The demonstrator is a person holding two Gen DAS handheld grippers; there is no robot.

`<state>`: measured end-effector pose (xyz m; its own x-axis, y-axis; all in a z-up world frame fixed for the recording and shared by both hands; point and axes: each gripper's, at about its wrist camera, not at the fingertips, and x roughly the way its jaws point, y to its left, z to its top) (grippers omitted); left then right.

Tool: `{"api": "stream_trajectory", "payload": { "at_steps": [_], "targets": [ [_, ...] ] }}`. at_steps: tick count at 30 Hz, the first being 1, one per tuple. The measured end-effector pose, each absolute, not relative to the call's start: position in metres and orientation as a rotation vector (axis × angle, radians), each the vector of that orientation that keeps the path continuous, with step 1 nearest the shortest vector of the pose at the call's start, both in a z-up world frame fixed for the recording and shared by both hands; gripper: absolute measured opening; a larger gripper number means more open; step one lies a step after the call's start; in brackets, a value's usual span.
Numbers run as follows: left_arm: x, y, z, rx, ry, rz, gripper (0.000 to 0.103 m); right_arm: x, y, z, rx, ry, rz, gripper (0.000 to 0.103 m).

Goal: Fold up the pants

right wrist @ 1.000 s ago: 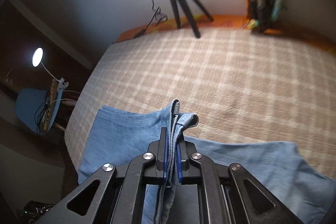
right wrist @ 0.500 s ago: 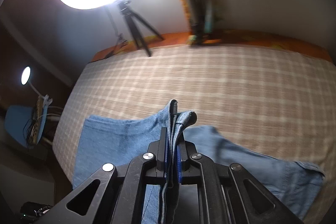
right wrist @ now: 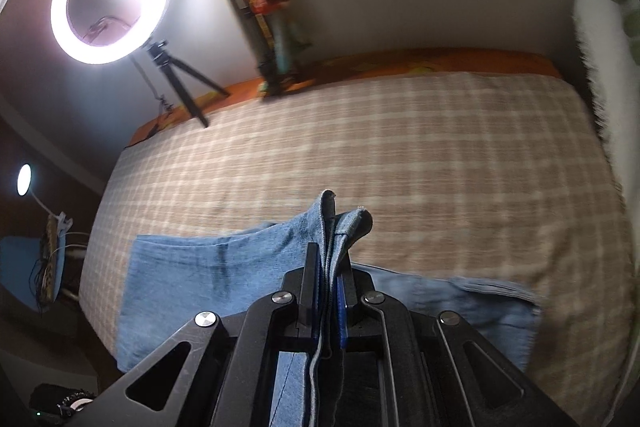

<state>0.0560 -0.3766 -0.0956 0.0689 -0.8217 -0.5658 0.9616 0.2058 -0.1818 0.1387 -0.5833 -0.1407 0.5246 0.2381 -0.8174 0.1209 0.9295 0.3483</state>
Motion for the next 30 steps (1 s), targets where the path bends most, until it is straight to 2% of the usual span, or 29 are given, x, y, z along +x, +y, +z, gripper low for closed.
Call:
{"api": "stream_trajectory", "payload": {
  "at_steps": [17,22,25,26,27,28,29,30],
  "targets": [
    [0.049,-0.441,-0.129,0.374,0.710,-1.407,0.009,0.124,-0.655,-0.218,0.492,1.084,0.018,0.004],
    [0.049,-0.440,-0.131,0.376,0.746,-1.398,0.009,0.122,-0.658,-0.222,0.501,1.074,0.030,0.004],
    [0.044,-0.440,-0.130,0.380,0.760,-1.395,0.013,0.121,-0.654,-0.219,0.475,1.075,0.014,0.006],
    [0.040,-0.441,-0.130,0.386,0.764,-1.392,0.016,0.121,-0.653,-0.216,0.465,1.078,0.004,0.013],
    [0.039,-0.438,-0.128,0.393,0.767,-1.384,0.027,0.120,-0.652,-0.213,0.453,1.080,-0.017,0.026],
    [0.035,-0.438,-0.129,0.393,0.763,-1.375,0.041,0.118,-0.652,-0.210,0.445,1.074,-0.026,0.033],
    [0.034,-0.435,-0.127,0.388,0.759,-1.366,0.046,0.116,-0.651,-0.204,0.438,1.065,-0.036,0.040],
    [0.034,-0.430,-0.124,0.378,0.757,-1.358,0.048,0.113,-0.650,-0.198,0.435,1.055,-0.038,0.041]
  ]
}}
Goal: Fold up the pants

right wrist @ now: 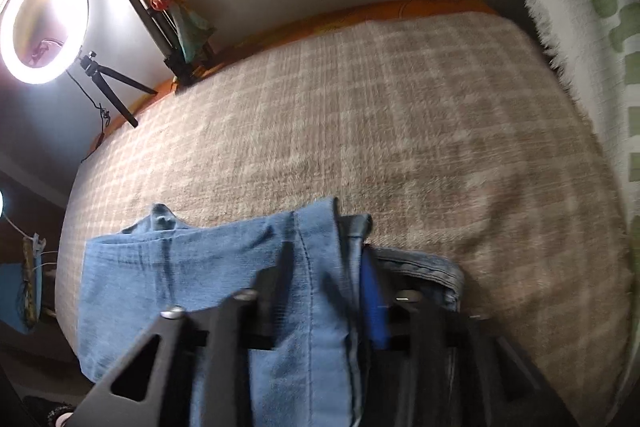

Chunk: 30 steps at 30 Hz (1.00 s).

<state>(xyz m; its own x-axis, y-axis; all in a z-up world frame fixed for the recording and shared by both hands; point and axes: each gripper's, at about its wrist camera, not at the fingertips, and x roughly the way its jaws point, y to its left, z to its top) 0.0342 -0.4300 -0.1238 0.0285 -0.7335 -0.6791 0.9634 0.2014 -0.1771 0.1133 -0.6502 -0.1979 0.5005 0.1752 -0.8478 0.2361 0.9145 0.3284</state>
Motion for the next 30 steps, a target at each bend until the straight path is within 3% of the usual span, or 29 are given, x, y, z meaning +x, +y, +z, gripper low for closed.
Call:
{"api": "stream_trajectory", "payload": {
  "at_steps": [7,14,21,26,30],
  "targets": [
    [0.052,-0.366,-0.091,0.298,0.735,-1.262,0.050,0.095,-0.638,-0.154,0.445,0.970,-0.034,0.041],
    [0.084,-0.254,-0.069,0.239,0.681,-1.030,0.050,0.076,-0.580,-0.116,0.411,0.907,0.068,0.043],
    [0.122,-0.144,-0.100,0.219,0.700,-0.762,0.050,0.067,-0.496,-0.111,0.359,0.906,0.205,0.038],
    [0.119,-0.123,-0.132,0.236,0.736,-0.715,0.042,0.070,-0.441,-0.117,0.297,0.926,0.287,0.032],
    [0.120,-0.119,-0.158,0.171,0.803,-0.702,0.042,0.077,-0.407,-0.123,0.267,0.947,0.334,0.032]
  ]
}}
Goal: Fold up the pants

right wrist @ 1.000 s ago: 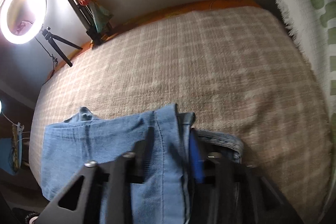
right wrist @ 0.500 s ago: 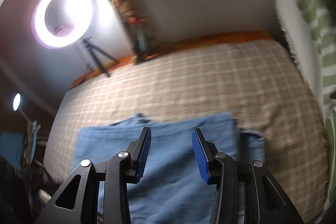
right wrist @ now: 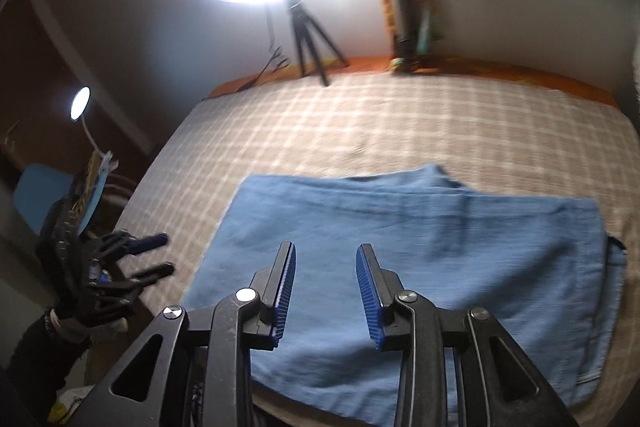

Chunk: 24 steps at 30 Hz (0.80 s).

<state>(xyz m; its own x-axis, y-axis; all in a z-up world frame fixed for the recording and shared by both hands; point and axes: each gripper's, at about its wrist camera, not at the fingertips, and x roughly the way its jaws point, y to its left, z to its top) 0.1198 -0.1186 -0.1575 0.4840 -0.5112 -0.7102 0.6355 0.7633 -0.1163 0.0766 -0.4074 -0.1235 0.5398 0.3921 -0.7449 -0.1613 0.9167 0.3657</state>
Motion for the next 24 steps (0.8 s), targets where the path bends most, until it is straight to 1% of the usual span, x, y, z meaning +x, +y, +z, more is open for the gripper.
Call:
{"api": "stream_trajectory", "payload": {
  "at_steps": [7,11,19,20,22,24],
  "targets": [
    [0.106,-0.109,-0.194,0.168,0.848,-0.634,0.042,0.099,-0.347,-0.138,0.198,0.995,0.413,0.031],
    [0.097,-0.101,-0.209,0.144,0.865,-0.621,0.042,0.122,-0.308,-0.155,0.172,1.055,0.479,0.031],
    [0.079,-0.089,-0.213,0.088,0.839,-0.609,0.042,0.164,-0.237,-0.184,0.069,1.174,0.524,0.032],
    [0.078,-0.087,-0.213,0.078,0.839,-0.610,0.042,0.170,-0.230,-0.186,0.063,1.184,0.521,0.033],
    [0.080,-0.086,-0.215,0.057,0.844,-0.612,0.042,0.178,-0.225,-0.189,0.065,1.209,0.512,0.041],
    [0.080,-0.084,-0.215,0.038,0.849,-0.613,0.042,0.188,-0.217,-0.196,0.048,1.242,0.481,0.042]
  ]
}}
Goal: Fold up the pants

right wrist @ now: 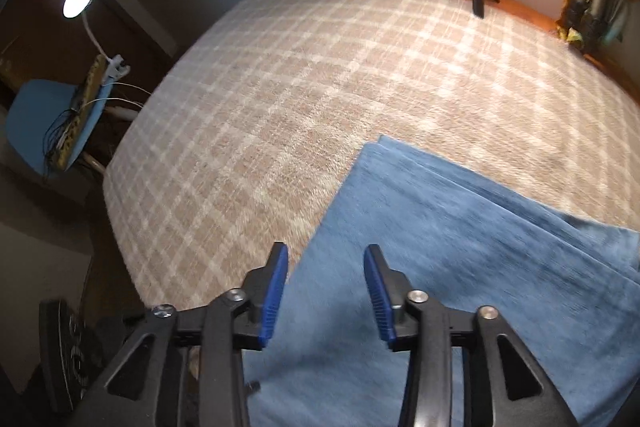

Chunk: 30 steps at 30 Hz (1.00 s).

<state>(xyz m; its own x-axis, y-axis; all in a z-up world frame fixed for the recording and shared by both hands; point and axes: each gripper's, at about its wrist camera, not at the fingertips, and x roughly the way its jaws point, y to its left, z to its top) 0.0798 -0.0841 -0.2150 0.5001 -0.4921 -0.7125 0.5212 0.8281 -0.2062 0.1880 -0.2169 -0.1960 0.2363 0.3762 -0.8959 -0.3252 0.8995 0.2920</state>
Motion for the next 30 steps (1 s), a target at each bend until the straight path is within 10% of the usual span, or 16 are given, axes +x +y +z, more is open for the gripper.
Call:
{"api": "stream_trajectory", "payload": {
  "at_steps": [15,24,30],
  "targets": [
    [0.078,-0.067,-0.213,-0.045,0.855,-0.642,0.042,0.226,-0.140,-0.232,-0.339,1.373,0.271,0.045],
    [0.087,-0.066,-0.214,-0.128,0.898,-0.648,0.048,0.227,-0.168,-0.222,-0.222,1.332,0.280,0.006],
    [0.091,-0.078,-0.218,-0.172,0.940,-0.664,0.050,0.226,-0.201,-0.198,-0.059,1.271,0.326,0.003]
  ]
}}
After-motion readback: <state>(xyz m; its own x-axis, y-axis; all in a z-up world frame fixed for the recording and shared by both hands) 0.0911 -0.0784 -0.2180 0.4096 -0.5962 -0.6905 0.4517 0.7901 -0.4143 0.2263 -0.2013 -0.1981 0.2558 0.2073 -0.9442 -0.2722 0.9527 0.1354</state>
